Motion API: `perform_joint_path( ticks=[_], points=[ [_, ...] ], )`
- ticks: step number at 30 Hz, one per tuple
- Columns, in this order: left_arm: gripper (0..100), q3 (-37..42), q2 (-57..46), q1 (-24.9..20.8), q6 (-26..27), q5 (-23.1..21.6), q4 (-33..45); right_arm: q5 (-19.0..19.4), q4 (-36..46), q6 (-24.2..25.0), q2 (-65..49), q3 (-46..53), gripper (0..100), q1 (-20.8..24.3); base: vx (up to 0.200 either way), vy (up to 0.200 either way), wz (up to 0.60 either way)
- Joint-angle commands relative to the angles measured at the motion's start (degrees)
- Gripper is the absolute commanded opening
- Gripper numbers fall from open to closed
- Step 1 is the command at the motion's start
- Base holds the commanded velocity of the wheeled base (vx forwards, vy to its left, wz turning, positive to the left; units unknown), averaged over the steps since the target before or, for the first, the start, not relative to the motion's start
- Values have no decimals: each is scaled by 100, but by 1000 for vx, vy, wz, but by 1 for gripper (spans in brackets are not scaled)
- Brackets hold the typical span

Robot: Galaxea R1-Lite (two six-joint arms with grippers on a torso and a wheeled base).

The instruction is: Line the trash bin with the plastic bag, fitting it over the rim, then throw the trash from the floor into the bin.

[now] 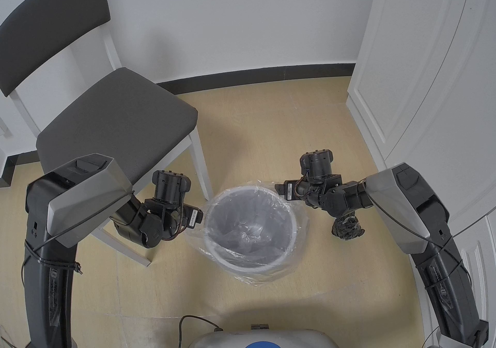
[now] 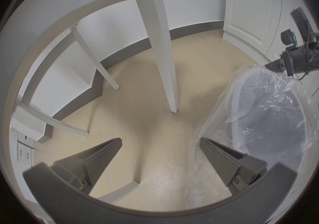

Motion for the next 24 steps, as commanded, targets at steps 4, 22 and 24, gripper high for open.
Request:
perform_joint_path(
  ticks=[4,22,24],
  points=[
    [100,128,-197,-27,-38,-10,-11,-33,1,49,-463,142,100,-2,0,0,0],
    [100,726,-812,-300,-3,-46,50,-94,-78,-390,-2045,2665,100,306,0,0,0],
    [100,743,-856,-309,-3,-46,42,-112,-51,-364,-2238,2753,100,306,0,0,0]
  ],
)
